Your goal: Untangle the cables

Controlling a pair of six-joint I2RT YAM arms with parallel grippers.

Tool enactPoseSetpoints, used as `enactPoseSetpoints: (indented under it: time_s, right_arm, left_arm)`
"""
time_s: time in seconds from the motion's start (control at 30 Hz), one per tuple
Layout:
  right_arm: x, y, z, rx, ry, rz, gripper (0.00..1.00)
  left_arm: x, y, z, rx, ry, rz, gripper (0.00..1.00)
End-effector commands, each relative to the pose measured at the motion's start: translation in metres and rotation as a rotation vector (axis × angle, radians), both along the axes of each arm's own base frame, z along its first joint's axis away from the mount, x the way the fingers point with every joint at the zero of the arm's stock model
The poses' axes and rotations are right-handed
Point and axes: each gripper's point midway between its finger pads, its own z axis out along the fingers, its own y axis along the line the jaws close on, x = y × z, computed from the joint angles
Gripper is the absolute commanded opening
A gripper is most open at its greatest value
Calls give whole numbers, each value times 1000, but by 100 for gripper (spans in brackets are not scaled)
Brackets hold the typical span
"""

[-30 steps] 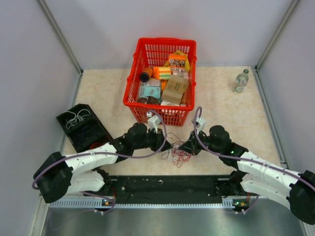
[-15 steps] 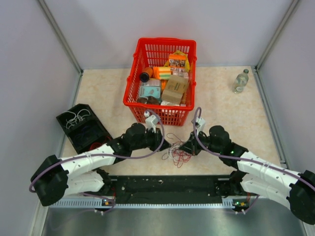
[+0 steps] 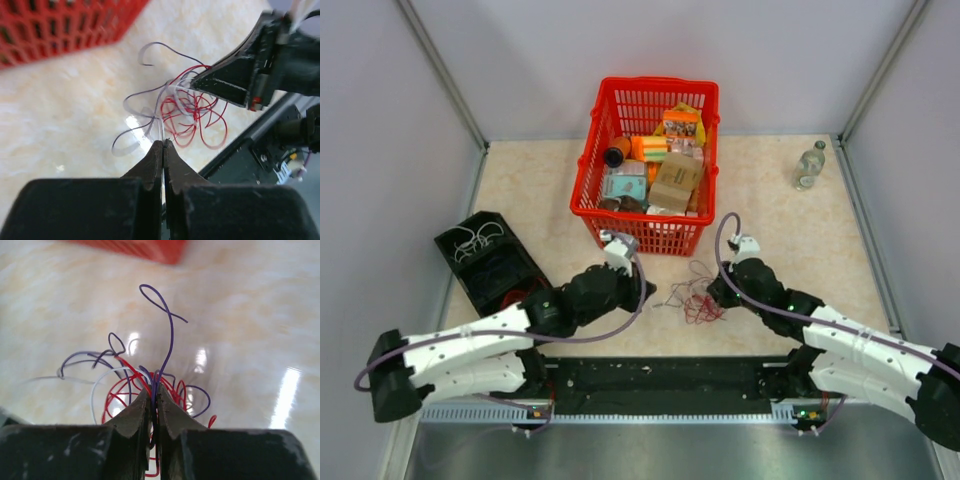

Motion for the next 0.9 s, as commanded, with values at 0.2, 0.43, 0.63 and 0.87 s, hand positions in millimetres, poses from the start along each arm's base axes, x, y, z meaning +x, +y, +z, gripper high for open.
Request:
enactPoseSetpoints:
  time_s: [0.2, 0.43, 0.63, 0.87]
  right_arm:
    - [17, -125, -27, -298, -10, -673, 0]
    - [10, -166, -27, -254, 23, -905, 0]
    - [11, -175, -27, -239, 31, -968, 3]
    - [16, -149, -21, -169, 13, -797, 43]
  left_arm:
    - [30, 146, 135, -21, -383, 540, 0]
    - [13, 282, 207, 115, -518, 892, 0]
    - [-18, 369, 284, 61, -579, 1030, 0]
    - [-13, 303, 304, -127, -605, 740, 0]
